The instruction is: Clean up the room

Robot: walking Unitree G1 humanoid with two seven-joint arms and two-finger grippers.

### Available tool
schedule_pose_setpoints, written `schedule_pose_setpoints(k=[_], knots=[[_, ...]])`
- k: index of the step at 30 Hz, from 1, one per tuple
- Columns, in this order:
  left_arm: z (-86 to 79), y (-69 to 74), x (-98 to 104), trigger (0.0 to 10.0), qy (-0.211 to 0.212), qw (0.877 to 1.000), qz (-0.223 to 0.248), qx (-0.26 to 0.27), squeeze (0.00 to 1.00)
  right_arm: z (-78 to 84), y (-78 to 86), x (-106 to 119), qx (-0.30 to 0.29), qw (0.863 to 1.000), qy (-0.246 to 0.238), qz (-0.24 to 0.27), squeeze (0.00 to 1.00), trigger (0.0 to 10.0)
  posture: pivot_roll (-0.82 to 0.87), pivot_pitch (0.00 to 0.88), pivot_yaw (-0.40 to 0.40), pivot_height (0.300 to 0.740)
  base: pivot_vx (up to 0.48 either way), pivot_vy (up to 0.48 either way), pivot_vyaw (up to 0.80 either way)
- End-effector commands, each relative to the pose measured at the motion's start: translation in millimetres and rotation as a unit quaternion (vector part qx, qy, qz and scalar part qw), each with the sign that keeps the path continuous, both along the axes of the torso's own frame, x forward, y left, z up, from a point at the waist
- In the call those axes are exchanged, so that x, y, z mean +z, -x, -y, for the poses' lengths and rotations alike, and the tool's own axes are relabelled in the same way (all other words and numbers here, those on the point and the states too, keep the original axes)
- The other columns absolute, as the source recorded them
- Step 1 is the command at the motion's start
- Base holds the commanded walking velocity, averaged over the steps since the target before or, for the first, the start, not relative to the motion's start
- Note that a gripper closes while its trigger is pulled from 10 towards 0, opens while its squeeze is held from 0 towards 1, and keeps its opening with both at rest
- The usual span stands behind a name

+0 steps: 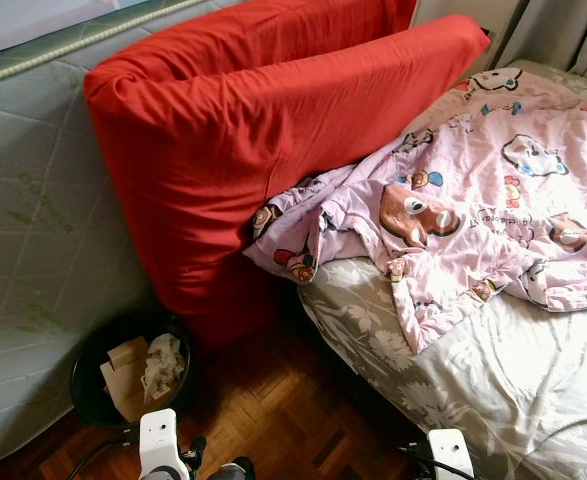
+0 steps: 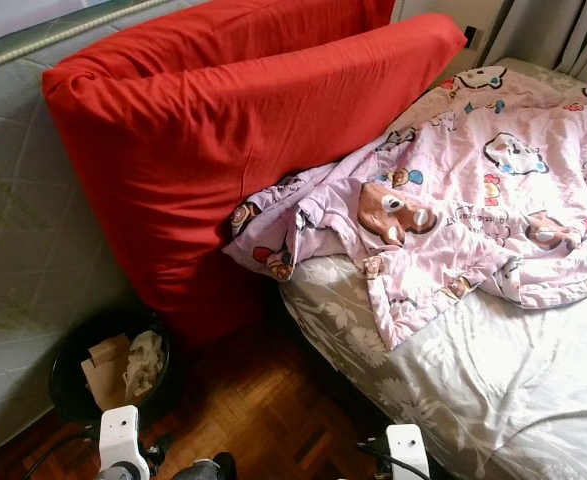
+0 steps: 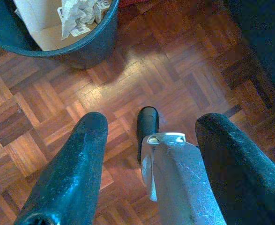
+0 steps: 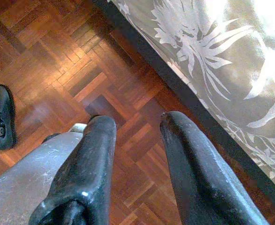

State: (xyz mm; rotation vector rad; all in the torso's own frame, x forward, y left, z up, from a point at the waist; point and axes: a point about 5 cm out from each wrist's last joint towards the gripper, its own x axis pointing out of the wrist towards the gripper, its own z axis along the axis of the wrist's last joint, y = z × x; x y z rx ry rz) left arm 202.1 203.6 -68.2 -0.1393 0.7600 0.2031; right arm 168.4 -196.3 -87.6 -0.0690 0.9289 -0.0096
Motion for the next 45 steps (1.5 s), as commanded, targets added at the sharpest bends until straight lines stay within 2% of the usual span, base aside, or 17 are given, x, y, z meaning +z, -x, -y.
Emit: schedule_pose_setpoints(k=[1, 7, 26, 32, 39, 45], knots=[[0.6, 13.3, -7.9, 10.0, 0.000, 1.000, -0.028, -0.002, 0.00, 2.0, 7.5, -3.1, -0.008, 1.000, -0.003, -0.011, 0.00, 10.0, 0.08, 0.188, -0.029, 0.740, 0.000, 0.000, 0.00], [0.9, 14.5, -8.6, 10.0, 0.001, 1.000, -0.030, -0.004, 0.00, 1.6, 8.1, -3.4, -0.004, 1.000, -0.004, -0.013, 0.00, 10.0, 0.07, 0.179, -0.028, 0.740, 0.000, 0.000, 0.00], [0.7, 12.0, -7.3, 10.0, -0.003, 1.000, -0.028, -0.013, 0.00, -0.1, 8.2, -3.8, 0.000, 1.000, -0.006, -0.016, 0.00, 10.0, 0.07, 0.141, -0.020, 0.740, 0.276, 0.000, 0.00], [1.6, 9.8, -6.0, 10.0, -0.005, 1.000, -0.022, -0.022, 0.00, -0.1, 8.7, -4.1, -0.010, 1.000, -0.007, -0.016, 0.00, 10.0, 0.07, 0.145, -0.020, 0.740, 0.276, 0.000, 0.00], [0.5, 3.9, -1.8, 10.0, -0.007, 1.000, -0.003, -0.024, 0.00, 0.9, 8.5, -3.8, -0.022, 1.000, -0.009, -0.013, 0.00, 10.0, 0.09, 0.162, -0.025, 0.740, 0.000, 0.000, 0.00], [-2.5, 4.6, -1.8, 10.0, -0.015, 0.999, -0.007, -0.029, 0.00, 0.4, 7.6, -3.5, -0.020, 1.000, -0.010, -0.012, 0.00, 10.0, 0.08, 0.178, -0.022, 0.740, 0.000, 0.000, 0.00]])
